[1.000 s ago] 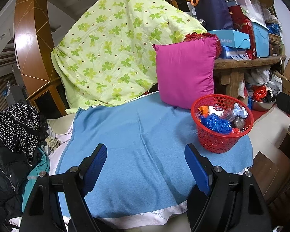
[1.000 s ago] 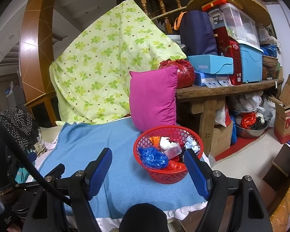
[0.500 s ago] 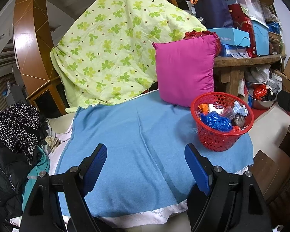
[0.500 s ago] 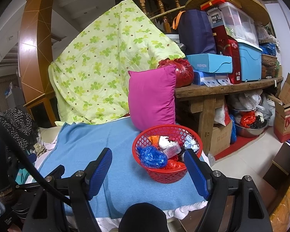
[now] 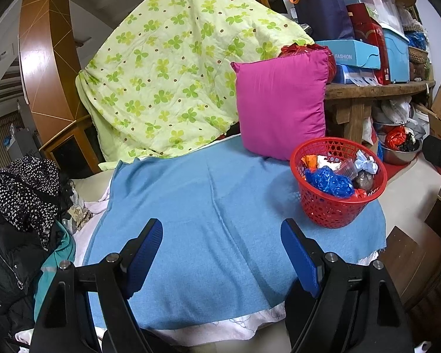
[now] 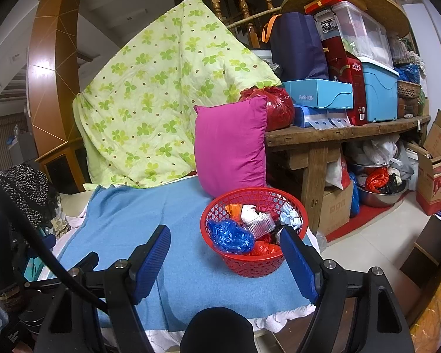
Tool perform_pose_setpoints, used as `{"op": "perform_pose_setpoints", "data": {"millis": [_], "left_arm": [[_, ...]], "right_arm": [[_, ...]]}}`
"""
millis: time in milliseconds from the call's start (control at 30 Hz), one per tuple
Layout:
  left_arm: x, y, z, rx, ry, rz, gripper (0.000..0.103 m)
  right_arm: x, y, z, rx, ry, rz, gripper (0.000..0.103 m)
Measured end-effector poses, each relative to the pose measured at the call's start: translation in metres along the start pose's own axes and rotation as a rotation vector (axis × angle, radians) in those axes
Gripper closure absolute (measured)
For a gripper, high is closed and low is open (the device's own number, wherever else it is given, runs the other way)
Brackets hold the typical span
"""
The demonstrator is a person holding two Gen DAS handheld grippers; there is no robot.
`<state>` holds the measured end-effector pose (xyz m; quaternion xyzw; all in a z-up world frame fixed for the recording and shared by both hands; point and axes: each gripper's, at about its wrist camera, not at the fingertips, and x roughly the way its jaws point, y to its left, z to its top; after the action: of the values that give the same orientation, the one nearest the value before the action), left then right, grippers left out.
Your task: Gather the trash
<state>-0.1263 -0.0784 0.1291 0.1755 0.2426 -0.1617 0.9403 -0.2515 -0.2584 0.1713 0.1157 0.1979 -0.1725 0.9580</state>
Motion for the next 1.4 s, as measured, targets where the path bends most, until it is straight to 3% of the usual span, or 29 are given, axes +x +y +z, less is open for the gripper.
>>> {"op": "perform_pose_setpoints", "data": {"millis": [1033, 1400], "left_arm": [[0.018, -0.016, -0.005, 0.031, 0.045, -0.016, 0.02], [0.068, -0.021, 0.025, 0.046, 0.074, -0.119, 0.02]], "right_arm": [[0.012, -0.007, -0.004, 0.016, 0.026, -0.009, 0.023], [0.065, -0.011, 0.013, 0.028, 0.073, -0.041, 0.023]]}}
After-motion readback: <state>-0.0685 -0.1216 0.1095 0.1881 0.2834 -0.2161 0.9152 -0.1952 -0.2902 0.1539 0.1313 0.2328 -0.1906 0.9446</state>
